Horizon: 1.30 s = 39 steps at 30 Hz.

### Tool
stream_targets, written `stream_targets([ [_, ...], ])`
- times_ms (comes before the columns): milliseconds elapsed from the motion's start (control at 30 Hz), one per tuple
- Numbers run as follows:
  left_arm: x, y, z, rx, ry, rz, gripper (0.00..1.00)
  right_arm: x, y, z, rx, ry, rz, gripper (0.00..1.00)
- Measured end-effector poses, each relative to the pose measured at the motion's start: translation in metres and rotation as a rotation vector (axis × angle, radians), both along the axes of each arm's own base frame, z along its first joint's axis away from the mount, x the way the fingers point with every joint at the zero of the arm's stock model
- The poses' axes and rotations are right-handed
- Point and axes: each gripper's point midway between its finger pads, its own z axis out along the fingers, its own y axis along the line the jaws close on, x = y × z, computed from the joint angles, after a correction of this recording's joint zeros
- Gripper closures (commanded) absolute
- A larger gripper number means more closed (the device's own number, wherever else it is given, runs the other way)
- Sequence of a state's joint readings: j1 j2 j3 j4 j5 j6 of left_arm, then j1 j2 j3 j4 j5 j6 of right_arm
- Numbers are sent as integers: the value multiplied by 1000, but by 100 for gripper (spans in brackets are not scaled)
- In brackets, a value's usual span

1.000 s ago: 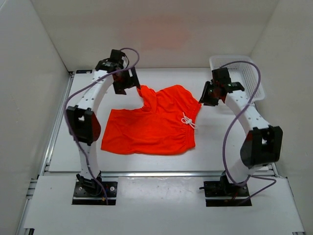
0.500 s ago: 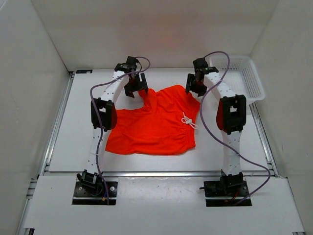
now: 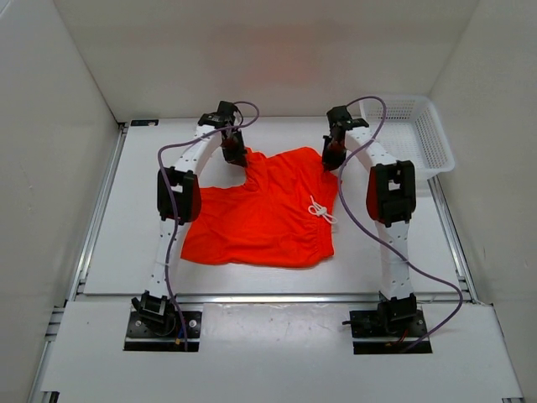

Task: Fold and stack the shorts
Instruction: Flatten the shorts out

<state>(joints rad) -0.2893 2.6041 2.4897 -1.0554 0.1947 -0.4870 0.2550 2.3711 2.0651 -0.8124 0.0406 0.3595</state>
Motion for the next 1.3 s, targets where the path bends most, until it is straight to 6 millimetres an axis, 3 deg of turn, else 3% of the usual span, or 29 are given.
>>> stream_targets([
  [133, -29, 22, 15, 26, 44, 28, 90, -2, 4, 38, 9, -68, 8, 100],
  [300, -79, 68, 70, 72, 15, 117, 90, -10, 10, 90, 29, -167, 23, 100],
  [367, -97, 85, 92, 87, -17, 152, 68, -13, 12, 96, 30, -182, 27, 100],
  [400, -105, 91, 100, 90, -28, 160, 49, -15, 12, 94, 25, -178, 28, 100],
  [433, -112, 95, 104, 95, -34, 164, 18, -16, 11, 90, 18, -171, 28, 100],
  [467, -118, 98, 106, 100, -33, 165, 16, -19, 11, 84, 10, -159, 28, 100],
  [500, -121, 99, 105, 104, -28, 165, 11, -22, 10, 79, 1, -145, 28, 100],
  [567, -124, 100, 98, 114, -11, 157, 11, -29, 7, 70, -20, -115, 25, 100],
  [700, -119, 103, 86, 152, 24, 135, 15, -33, 3, 64, -42, -91, 7, 42],
  [800, -98, 101, 87, 165, 3, 117, 15, -36, -2, 63, -78, -78, 3, 21],
  [867, -76, 97, 91, 164, -22, 105, 15, -37, -6, 64, -97, -74, -6, 15],
  [933, -51, 92, 90, 163, -52, 97, 13, -38, -10, 65, -119, -71, -11, 11],
  [1033, -20, 87, 68, 185, -59, 86, 4, -42, -13, 64, -137, -56, -9, 11],
  [1200, -32, 81, 0, 217, 98, 38, 0, -43, -11, 54, -134, -30, 10, 17],
  [1300, -46, 74, -20, 188, 169, -3, 13, -39, -7, 30, -134, 6, 31, 26],
])
